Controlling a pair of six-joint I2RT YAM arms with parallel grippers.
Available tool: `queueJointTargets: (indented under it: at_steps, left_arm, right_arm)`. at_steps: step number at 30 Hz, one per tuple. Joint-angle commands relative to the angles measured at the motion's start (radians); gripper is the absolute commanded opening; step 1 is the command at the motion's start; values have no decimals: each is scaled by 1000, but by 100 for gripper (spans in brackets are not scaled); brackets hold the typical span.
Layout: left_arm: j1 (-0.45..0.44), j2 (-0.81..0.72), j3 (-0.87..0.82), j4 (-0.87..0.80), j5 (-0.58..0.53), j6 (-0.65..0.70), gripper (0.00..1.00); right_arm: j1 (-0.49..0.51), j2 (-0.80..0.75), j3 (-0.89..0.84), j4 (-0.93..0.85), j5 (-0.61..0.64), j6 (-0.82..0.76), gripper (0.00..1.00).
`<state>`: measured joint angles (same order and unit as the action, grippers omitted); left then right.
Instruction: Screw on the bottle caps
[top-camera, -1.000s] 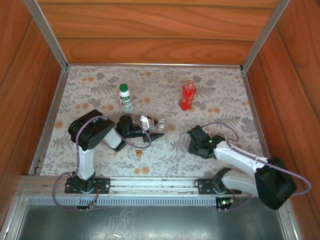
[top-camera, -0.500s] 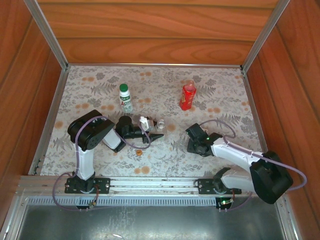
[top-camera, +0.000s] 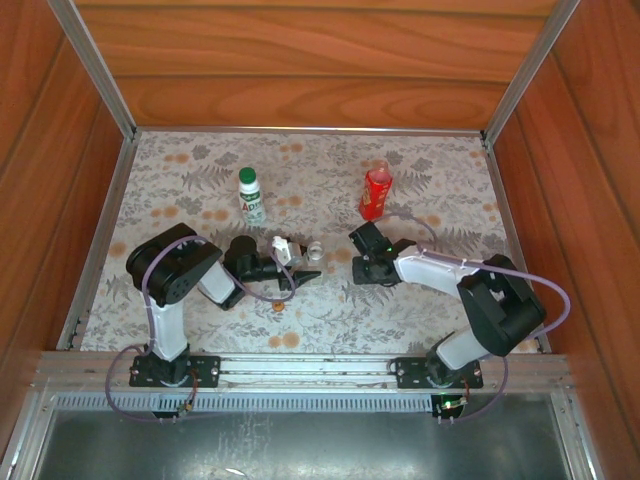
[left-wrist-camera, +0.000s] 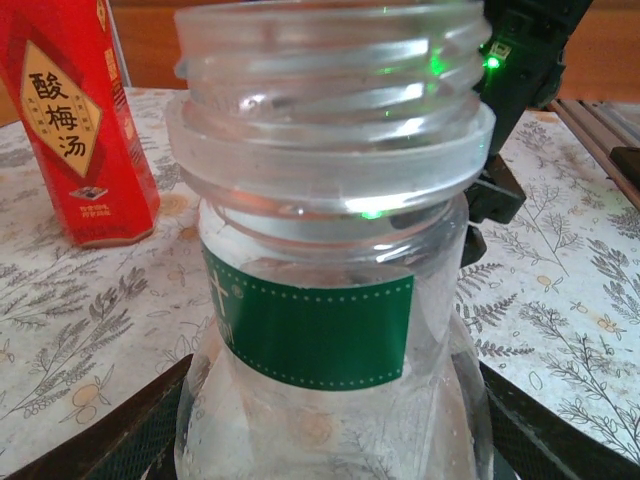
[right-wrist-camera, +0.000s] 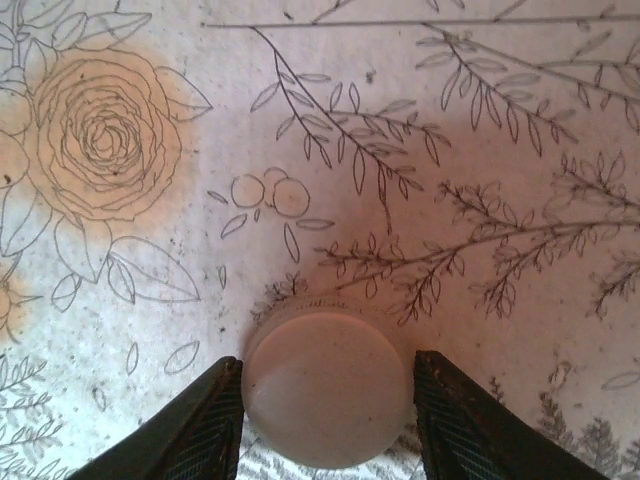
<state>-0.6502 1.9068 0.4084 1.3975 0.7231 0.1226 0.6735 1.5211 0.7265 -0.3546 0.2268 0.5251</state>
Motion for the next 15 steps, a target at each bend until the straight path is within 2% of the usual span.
queueJointTargets:
  at_steps: [1,4,8,15]
  left_arm:
    - [10,-11,-3,20,-10,-1,63]
    - [13,-10,0,19,-7,-5,63]
    - [15,-7,0,20,-6,-8,63]
    - [16,-5,0,19,-5,-8,63]
  right_arm:
    - [-2,3,-22,43,-1,-37,56]
    - [7,-21,-46,73,25,-45,61]
    - [32,-41,-90,151,75,-67,62]
    - [63,-53,-131,218,115,-67,55]
